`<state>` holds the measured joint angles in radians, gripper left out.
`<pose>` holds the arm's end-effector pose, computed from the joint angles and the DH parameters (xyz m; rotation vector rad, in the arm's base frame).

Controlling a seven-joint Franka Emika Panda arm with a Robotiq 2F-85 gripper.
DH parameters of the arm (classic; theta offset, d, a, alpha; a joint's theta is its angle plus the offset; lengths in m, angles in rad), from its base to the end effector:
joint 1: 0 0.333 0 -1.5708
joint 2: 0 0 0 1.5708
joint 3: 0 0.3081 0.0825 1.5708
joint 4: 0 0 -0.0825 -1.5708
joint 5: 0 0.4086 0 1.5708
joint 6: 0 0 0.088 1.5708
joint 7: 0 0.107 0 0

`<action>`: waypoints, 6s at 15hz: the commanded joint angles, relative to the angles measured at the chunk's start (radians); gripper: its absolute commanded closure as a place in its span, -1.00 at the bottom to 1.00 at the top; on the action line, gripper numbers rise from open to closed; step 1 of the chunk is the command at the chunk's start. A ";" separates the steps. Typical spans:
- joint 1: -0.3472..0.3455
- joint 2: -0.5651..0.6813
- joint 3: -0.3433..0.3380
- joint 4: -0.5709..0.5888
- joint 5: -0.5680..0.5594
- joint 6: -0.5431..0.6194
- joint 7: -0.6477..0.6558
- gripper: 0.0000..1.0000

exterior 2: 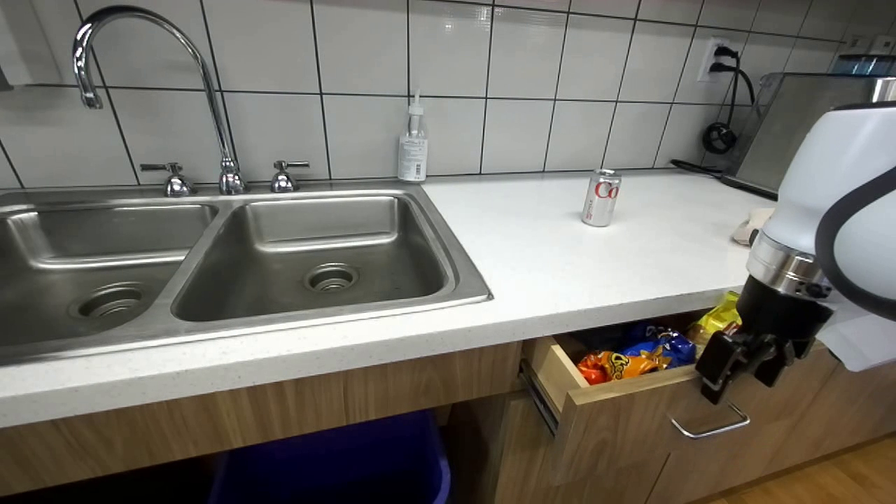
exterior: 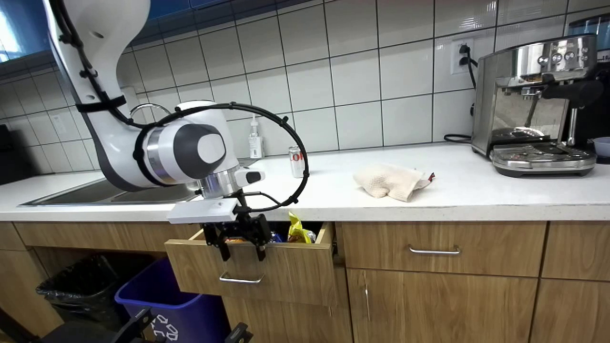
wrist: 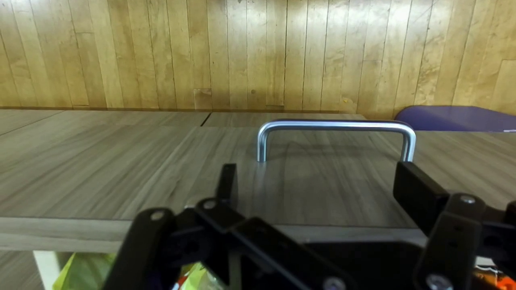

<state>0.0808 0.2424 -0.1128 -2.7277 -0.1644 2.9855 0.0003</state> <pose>0.3941 -0.0056 0.1183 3.0806 0.2058 0.0214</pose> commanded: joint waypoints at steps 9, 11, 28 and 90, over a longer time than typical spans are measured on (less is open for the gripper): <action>-0.007 0.075 0.004 0.155 0.005 -0.002 0.000 -1.00; -0.011 0.095 0.008 0.181 0.010 -0.003 -0.003 -1.00; -0.023 0.166 0.011 0.284 0.024 0.001 -0.009 -1.00; -0.112 -0.436 0.100 -0.055 0.135 -0.373 -0.046 -1.00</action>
<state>-0.0403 -0.1093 -0.0072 -2.7709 -0.0287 2.6890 -0.0324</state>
